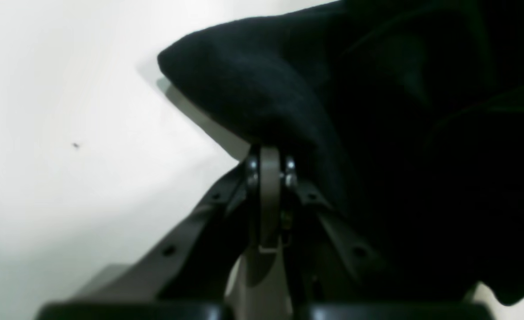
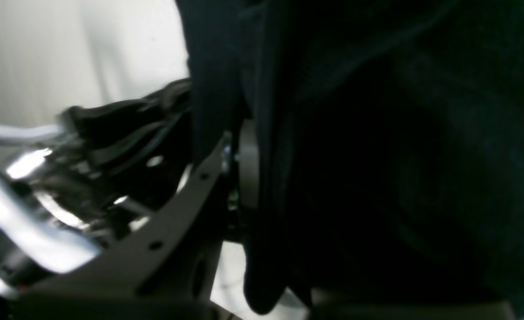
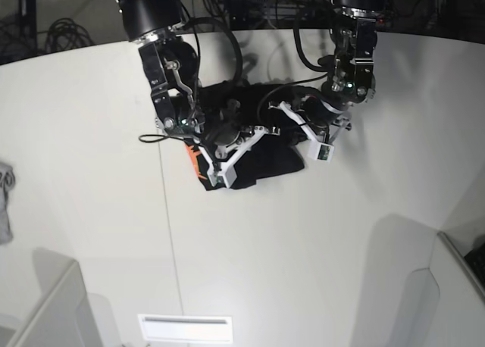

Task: Fold the T-shirt properly
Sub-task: 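Fold the strip's end held by the right gripper over toward the left gripper, then release the left gripper and press the folded bundle with the right gripper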

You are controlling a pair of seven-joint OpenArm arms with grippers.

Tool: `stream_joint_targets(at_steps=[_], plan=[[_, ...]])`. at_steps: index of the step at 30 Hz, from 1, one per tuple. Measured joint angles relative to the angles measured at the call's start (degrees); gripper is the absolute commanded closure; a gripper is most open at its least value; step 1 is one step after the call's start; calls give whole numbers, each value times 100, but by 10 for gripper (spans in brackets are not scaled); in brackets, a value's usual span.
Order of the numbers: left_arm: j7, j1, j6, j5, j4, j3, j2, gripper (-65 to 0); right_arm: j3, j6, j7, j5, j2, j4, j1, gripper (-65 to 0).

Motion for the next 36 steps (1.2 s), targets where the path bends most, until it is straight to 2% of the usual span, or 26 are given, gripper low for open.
stream_joint_targets(at_steps=[5,8,11,14,16,17,21,26,31,36], plan=[[33,101,-22,-57,114,0,-212,0,0,-4,-4,2,2,-72,4,0],[240,358,-15,35,503,-245,-236,0,-2,-9,-11,2,-13,-72,17,-9],[649,664,-24,48,975,-752,-251,0,0,-28,-11,-11,0,-72,15,-168],[726,859,-20,57,1357,-1322,-289,0,-2,-37,-13,24,-17,-70,15,-321],[881,957,-87,55,1508,-1591,-372,0,-2,-37,-2,44,-17,-63,20,-396],[955,1010,-291,28,1534,-1705,-426,0,-2,-37,0,44,-17,-57,17,-411],[1252,1174,-719,52,1532,-2380,-417,0,-2,-42,-17,7,-20,223,-26,-411],[1316,1333,-1040,55,1528,-2962,-433,0,-52,-42,0,-2,-11,219,85,-411],[1316,1346,-1185,46,1528,-3394,-431,0,-704,-44,4,50,-15,216,125,-411],[1316,1346,-1191,46,1528,-3580,-424,0,-907,-44,151,-11,20,195,190,-410]])
